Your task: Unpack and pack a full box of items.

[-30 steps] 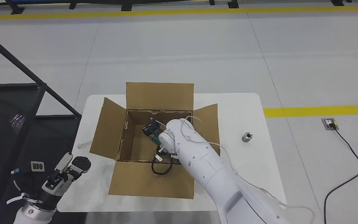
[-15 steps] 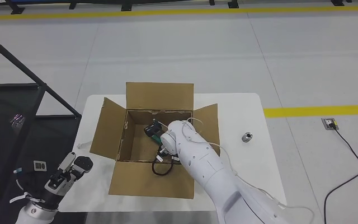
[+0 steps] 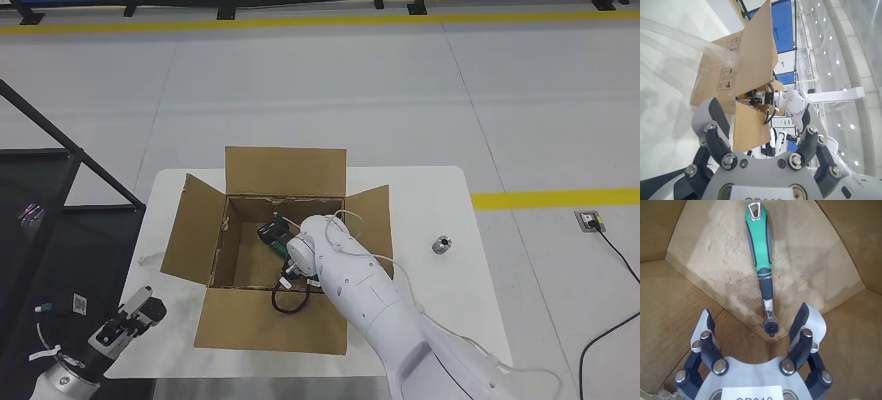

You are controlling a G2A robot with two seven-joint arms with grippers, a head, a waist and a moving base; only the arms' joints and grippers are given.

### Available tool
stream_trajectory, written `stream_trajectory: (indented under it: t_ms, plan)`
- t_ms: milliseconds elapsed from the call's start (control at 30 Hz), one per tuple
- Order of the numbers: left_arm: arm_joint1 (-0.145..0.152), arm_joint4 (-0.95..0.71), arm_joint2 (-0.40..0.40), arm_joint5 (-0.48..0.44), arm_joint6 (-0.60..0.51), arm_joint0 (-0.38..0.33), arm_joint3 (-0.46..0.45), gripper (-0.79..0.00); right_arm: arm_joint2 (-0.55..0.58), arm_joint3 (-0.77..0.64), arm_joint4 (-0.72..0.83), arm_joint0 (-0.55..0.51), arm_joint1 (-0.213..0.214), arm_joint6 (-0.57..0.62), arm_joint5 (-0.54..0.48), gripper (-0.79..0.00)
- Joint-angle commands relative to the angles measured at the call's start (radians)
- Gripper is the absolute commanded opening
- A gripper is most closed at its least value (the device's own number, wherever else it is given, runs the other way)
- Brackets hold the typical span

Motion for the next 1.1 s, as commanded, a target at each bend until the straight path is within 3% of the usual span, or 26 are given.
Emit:
stream_trajectory:
  t_ms: [0, 267, 433, 533, 667, 900, 933, 967, 1067]
  plan:
    - [0.000, -0.002, 0.000, 0.000, 0.000, 0.000, 0.000, 0.000, 0.000, 0.000, 0.000, 0.000, 0.000, 0.000, 0.000, 0.000]
    - [0.005, 0.111, 0.055, 0.060, -0.036, -0.011, -0.009, 0.000, 0.003, -0.073, -0.033, -0.041, 0.013, -0.138, 0.132, 0.000]
    - [0.016, 0.168, 0.102, 0.090, -0.172, -0.042, 0.025, 0.000, 0.021, -0.097, -0.030, -0.061, 0.031, -0.180, 0.117, 0.000]
    - [0.023, 0.151, 0.118, 0.103, -0.268, -0.071, 0.060, -0.111, 0.033, -0.105, -0.028, -0.066, 0.044, -0.185, 0.092, 0.000]
    - [0.032, 0.060, 0.134, 0.143, -0.408, -0.123, 0.119, -0.132, 0.047, -0.124, -0.028, -0.076, 0.060, -0.181, 0.065, 0.000]
    - [0.036, 0.048, 0.183, 0.159, -0.421, -0.188, 0.183, -0.437, 0.092, -0.134, 0.001, -0.084, 0.099, -0.190, -0.050, 0.000]
    - [0.037, 0.047, 0.189, 0.156, -0.425, -0.192, 0.188, -0.563, 0.098, -0.135, 0.004, -0.085, 0.104, -0.189, -0.065, 0.000]
    - [0.038, 0.041, 0.193, 0.154, -0.430, -0.195, 0.194, -0.770, 0.103, -0.137, 0.007, -0.087, 0.109, -0.185, -0.079, 0.000]
    - [0.041, 0.030, 0.195, 0.138, -0.461, -0.201, 0.210, -0.785, 0.115, -0.141, 0.014, -0.087, 0.122, -0.153, -0.118, 0.000]
